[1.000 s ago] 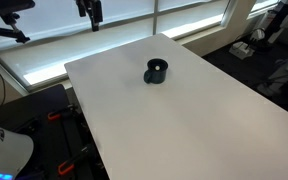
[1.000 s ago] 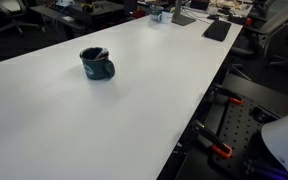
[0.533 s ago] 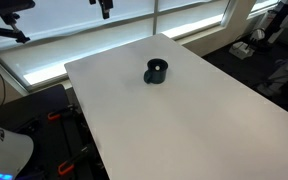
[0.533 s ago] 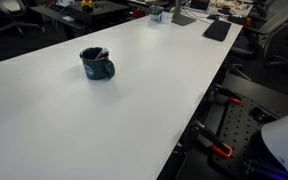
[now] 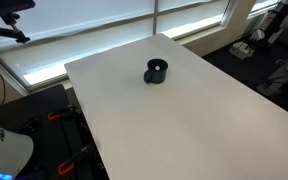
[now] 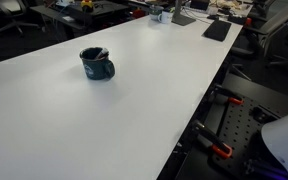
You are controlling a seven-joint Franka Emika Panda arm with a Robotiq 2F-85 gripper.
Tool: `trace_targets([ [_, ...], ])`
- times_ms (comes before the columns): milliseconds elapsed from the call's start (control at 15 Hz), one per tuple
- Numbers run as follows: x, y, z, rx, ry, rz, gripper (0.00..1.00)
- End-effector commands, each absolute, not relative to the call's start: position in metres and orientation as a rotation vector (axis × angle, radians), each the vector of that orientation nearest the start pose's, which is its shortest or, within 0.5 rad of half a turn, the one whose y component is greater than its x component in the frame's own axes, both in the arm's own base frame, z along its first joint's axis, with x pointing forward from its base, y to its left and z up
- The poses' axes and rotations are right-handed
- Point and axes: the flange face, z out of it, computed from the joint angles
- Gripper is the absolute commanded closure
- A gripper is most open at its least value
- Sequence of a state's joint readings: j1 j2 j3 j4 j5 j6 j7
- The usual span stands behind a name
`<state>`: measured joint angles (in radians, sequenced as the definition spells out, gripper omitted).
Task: Put the marker on the table
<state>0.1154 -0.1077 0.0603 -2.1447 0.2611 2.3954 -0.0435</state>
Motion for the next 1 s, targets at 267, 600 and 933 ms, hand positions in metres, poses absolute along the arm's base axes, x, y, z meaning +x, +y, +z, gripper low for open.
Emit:
trace_targets([
  [267,0.639,0.075,0.406,-2.926,-0.223,-0.421,0.00],
  [600,0.675,0.066,0.375,-2.938,-0.372,-0.271,0.00],
  [933,0.676,0.067,0.363,-2.968,-0.482,0.045,0.00],
])
